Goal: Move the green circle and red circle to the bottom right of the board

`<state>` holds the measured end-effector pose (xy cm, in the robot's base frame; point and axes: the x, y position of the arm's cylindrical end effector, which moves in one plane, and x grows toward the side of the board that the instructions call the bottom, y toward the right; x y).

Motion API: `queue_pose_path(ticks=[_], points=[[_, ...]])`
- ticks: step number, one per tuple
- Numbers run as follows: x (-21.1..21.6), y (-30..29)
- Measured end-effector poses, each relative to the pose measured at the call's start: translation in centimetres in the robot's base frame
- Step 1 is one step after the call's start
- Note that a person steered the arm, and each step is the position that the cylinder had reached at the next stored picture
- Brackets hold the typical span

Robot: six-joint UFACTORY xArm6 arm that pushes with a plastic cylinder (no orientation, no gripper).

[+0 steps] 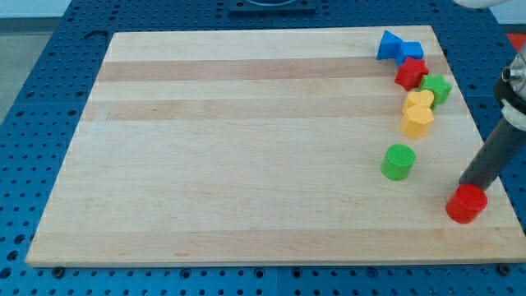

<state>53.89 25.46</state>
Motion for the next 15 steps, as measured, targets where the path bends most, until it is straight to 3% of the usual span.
queue_pose_path(ticks=[1, 3, 5, 7, 8, 9, 10, 11, 15], points=[[-0.3, 0.0], [-6.5, -1.1], [-6.0, -9.9], [-1.3, -11.2], [-3.4, -12.5], [-4.5, -17.6], [-2.0, -21.3], [0.3, -21.1], [0.6, -10.2]])
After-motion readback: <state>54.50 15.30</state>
